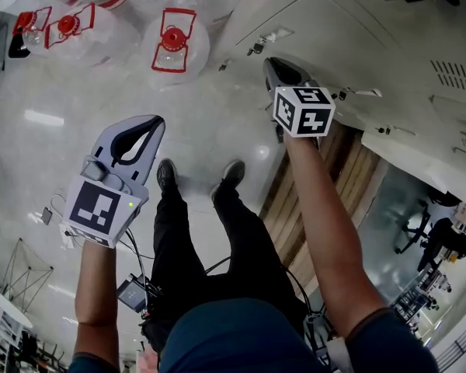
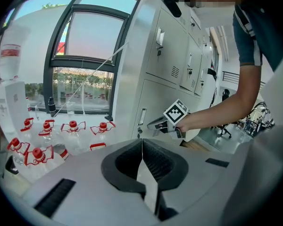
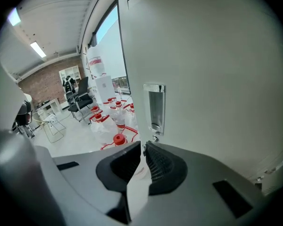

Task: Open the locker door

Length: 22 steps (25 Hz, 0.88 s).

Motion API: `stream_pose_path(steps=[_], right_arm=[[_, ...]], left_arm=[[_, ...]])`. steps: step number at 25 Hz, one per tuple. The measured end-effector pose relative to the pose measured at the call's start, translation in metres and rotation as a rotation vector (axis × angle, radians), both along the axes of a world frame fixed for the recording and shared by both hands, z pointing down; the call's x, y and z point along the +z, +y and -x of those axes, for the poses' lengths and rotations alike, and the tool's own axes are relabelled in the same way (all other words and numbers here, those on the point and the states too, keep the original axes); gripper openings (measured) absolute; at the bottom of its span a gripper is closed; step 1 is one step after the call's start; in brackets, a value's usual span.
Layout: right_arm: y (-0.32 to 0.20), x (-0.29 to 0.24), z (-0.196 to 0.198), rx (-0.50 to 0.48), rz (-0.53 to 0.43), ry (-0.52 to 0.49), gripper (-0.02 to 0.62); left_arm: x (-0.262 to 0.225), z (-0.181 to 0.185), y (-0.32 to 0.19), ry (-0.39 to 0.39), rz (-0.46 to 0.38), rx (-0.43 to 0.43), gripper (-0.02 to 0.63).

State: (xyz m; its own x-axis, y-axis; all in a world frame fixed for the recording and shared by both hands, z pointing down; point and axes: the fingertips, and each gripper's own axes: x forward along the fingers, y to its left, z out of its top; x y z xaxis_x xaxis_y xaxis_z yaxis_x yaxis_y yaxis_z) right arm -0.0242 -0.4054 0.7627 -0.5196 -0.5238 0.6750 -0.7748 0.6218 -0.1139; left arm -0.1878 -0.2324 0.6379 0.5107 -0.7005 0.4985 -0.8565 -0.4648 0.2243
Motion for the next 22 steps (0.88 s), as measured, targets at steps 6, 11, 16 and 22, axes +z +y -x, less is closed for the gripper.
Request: stream_pose_path(steps=[6,11,16,22], right_arm=[[-0.019,0.024,0.013,-0.001,0.010,0.024,0.040],[-0.030,0.045,0.014,0.026,0.025,0.054,0.116],[-0.039,0.057,0.018,0.056,0.037,0.043,0.141],[-0.045,0.069,0.018,0.084,0.030,0.101,0.136]], left_arm=[[0.010,0.005,-0.009,0.005,0.006,-0.003,0.018],[0.021,0.008,-0.008,0.000,0.018,-0.010,0.018],[0.030,0.011,-0.005,-0.002,0.032,-0.013,0.018],[0.035,0.015,-0.002,-0.001,0.035,-0.020,0.018]])
